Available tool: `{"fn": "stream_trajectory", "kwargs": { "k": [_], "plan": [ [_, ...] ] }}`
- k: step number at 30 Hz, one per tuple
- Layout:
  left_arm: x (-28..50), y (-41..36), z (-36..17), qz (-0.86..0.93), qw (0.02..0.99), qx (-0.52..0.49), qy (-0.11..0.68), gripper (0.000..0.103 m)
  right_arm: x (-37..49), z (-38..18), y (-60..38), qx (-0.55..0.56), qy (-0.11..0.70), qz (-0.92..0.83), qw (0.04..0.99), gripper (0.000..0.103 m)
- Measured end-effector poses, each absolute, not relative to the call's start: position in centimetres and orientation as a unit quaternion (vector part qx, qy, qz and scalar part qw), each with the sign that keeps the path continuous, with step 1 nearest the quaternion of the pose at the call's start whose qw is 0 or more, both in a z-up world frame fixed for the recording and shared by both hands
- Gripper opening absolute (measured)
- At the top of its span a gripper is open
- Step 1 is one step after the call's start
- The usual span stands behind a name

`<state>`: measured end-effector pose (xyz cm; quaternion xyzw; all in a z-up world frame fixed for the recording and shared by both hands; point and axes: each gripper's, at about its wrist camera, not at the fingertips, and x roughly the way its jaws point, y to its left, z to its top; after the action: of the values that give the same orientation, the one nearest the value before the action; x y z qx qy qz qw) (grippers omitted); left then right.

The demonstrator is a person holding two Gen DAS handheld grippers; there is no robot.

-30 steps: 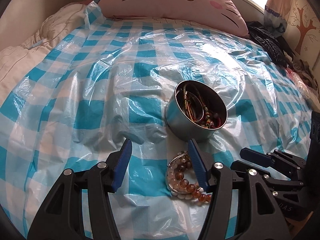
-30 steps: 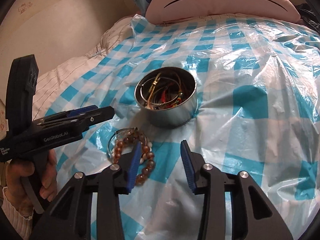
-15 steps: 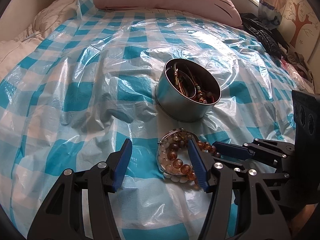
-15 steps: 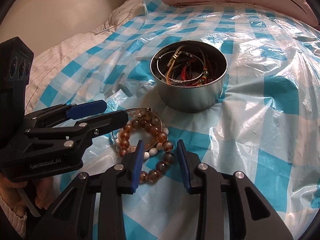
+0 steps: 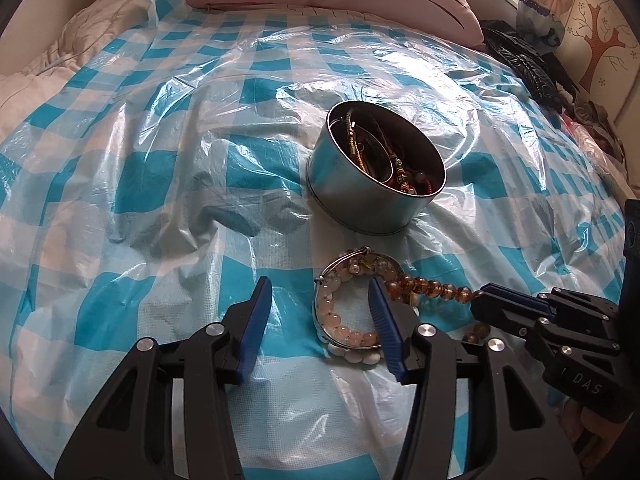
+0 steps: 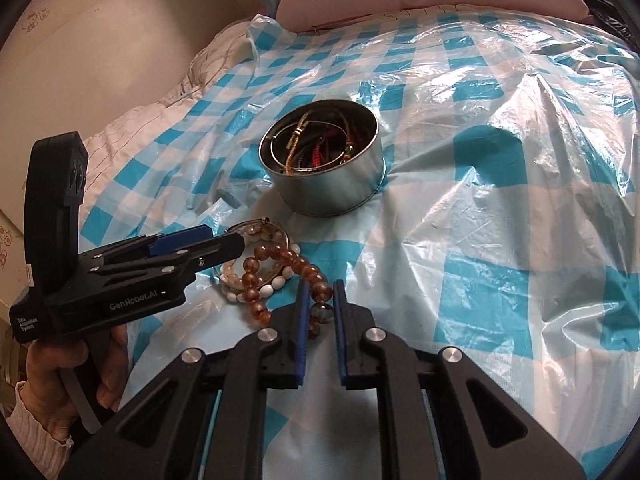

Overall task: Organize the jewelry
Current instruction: 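Close the left gripper on the white pearl bracelet while the right gripper grasps the amber bead bracelet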

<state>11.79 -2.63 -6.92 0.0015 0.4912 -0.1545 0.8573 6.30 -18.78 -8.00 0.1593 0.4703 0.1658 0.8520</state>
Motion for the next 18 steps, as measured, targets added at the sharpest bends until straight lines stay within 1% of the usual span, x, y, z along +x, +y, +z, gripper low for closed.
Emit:
{"fn": "stream_trajectory", "kwargs": {
  "k": [1, 2, 4, 7, 9, 10, 11, 13, 14, 18],
  "plan": [
    [11.9, -2.7, -7.1, -0.155, 0.855, 0.002, 0.495, 0.035, 6.4, -8.2, -18.8, 0.159, 0.473, 0.165, 0.851, 0.013],
    [12.0, -2.7, -7.3, -0.156, 0.853, 0.002, 0.499, 0.032, 6.6, -8.3, -18.7, 0.158, 0.476, 0.166, 0.849, 0.015],
    [12.0, -2.6, -7.4, -0.158, 0.852, 0.000, 0.500, 0.027, 6.8, -8.5, -18.2, 0.149, 0.480, 0.169, 0.848, 0.024],
    [12.0, -2.7, -7.5, -0.157, 0.851, 0.005, 0.501, 0.021, 6.9, -8.7, -17.6, 0.132, 0.484, 0.169, 0.849, 0.029],
    [11.9, -2.8, -7.5, -0.156, 0.851, 0.009, 0.501, 0.015, 7.0, -8.9, -17.4, 0.127, 0.488, 0.167, 0.847, 0.029],
    [11.9, -2.8, -7.4, -0.157, 0.852, 0.010, 0.500, 0.011, 7.0, -8.9, -17.4, 0.125, 0.489, 0.167, 0.847, 0.029],
    [11.8, -2.8, -7.3, -0.155, 0.853, 0.013, 0.498, 0.010, 7.0, -8.9, -17.3, 0.121, 0.489, 0.167, 0.847, 0.028],
    [11.5, -2.8, -6.9, -0.154, 0.857, 0.014, 0.491, 0.008, 6.9, -8.9, -17.3, 0.119, 0.489, 0.169, 0.847, 0.015],
    [11.4, -2.7, -6.7, -0.156, 0.858, 0.010, 0.489, 0.008, 6.8, -8.8, -17.4, 0.122, 0.487, 0.170, 0.848, 0.013],
    [10.5, -2.2, -5.5, -0.161, 0.867, -0.006, 0.471, 0.007, 6.2, -7.9, -18.2, 0.144, 0.470, 0.169, 0.855, 0.012]
  ]
}}
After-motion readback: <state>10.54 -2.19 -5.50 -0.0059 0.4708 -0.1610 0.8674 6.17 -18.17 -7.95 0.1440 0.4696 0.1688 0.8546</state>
